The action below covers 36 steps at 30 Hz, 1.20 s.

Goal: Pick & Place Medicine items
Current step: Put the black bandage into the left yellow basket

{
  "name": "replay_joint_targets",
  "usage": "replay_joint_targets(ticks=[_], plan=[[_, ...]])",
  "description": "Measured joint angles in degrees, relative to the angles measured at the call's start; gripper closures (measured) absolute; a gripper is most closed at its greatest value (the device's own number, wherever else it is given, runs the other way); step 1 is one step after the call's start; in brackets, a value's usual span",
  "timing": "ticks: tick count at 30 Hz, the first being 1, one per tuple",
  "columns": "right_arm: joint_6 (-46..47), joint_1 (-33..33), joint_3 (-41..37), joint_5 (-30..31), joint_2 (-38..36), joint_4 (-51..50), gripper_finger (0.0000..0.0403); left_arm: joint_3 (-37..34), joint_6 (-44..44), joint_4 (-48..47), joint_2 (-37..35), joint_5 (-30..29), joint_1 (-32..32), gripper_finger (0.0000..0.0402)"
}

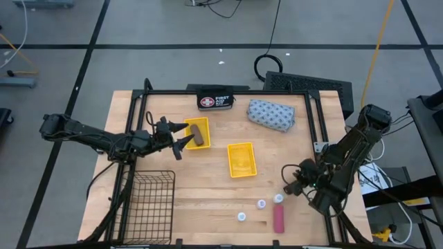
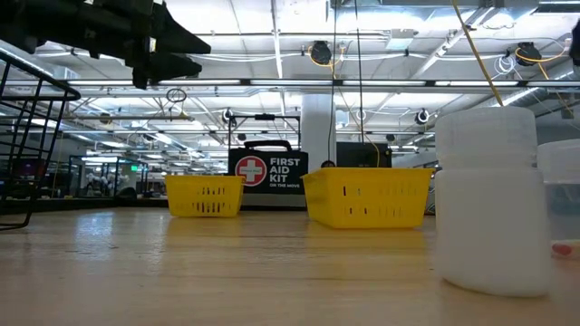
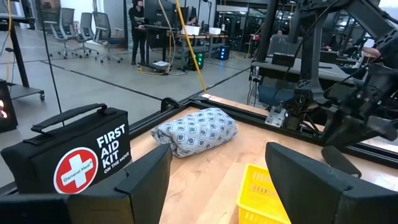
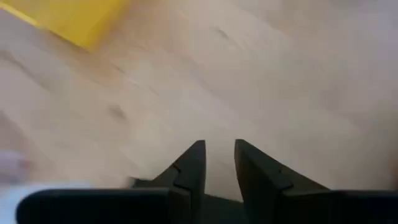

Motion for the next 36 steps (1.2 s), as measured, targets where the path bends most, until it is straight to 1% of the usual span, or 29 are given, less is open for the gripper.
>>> replay_joint_targets(ticks=[2,5,7,9,10,11,12,13,15,18,20,21,23,26,28,30,32,36], plan=[[-2.73,0.02,0.03,7.48,-1.69,-0.18,0.0338,0.0,-0.09,-0.29,-0.01,0.04,0.0,0.0135],[-7.38,-0.05,0.05,20.28,-4.49,1.95,0.0346,0.0,-0.35,-0.29,0.01,0.08,0.0,0.0135],[-12.12,-0.15,0.05,29.28,-6.15,3.87,0.035,0.0,-0.55,-0.3,0.01,0.08,0.0,0.0135],[-18.96,-0.15,0.08,37.9,-7.77,7.45,0.0353,0.0,-0.59,-0.3,0.0,0.1,0.0,0.0135],[-22.84,-0.27,0.1,40.95,-8.65,9.95,0.0355,0.0,-0.69,-0.31,-0.01,0.1,0.0,0.0135],[-28.87,-0.64,0.13,42.94,-9.59,12.69,0.0356,0.0,-0.98,-0.37,0.0,0.1,0.0,0.0135],[-37.08,-1.26,0.33,42.82,-10.6,15.53,0.0355,0.0,-1.59,-0.48,0.01,0.1,0.0,0.0135],[-46.96,-2.27,0.68,39.79,-11.66,18.65,0.0351,0.0,-2.03,-0.48,0.01,0.12,0.0,0.0135],[-65.9,-5.52,1.21,30.05,-13.63,27.08,0.0333,0.0,-2.64,-0.48,-0.01,0.21,0.0,0.0135],[-84.95,-11.58,1.26,15.74,-15.62,41.85,0.0285,0.0,-2.94,-0.46,0.01,0.25,0.0,0.0135],[-93.23,-14.95,1.41,6.71,-15.84,47.67,0.0244,0.0,-2.72,-0.48,0.01,0.25,0.0,0.0135],[-95.01,-16.21,1.42,3.1,-15.61,48.13,0.0223,0.0,-2.69,-0.53,0.01,0.23,0.0,0.0135],[-97.2,-18.58,1.64,-2.36,-15.09,43.7,0.0183,0.0,-2.69,-0.76,0.01,0.23,0.0,0.0135],[-96.73,-22.04,2.53,-8.54,-14.09,31.35,0.0136,0.0,-2.79,-1.29,-0.01,0.23,0.0,0.0135],[-94.39,-24.08,3.79,-13.94,-13.12,22.24,0.0117,0.0,-3.16,-2.35,-0.01,0.23,0.0,0.0135],[-91.68,-25.33,5.26,-19.33,-11.93,15.79,0.0109,0.0,-3.94,-3.53,0.01,0.23,0.0,0.0135],[-89.4,-25.64,5.65,-23.55,-10.92,11.62,0.0108,0.0,-5.35,-4.85,-0.01,0.23,0.0,0.0135],[-86.52,-23.99,5.63,-30.84,-8.24,5.24,0.012,0.0,-6.4,-5.9,-0.01,0.21,0.0,0.0135]])
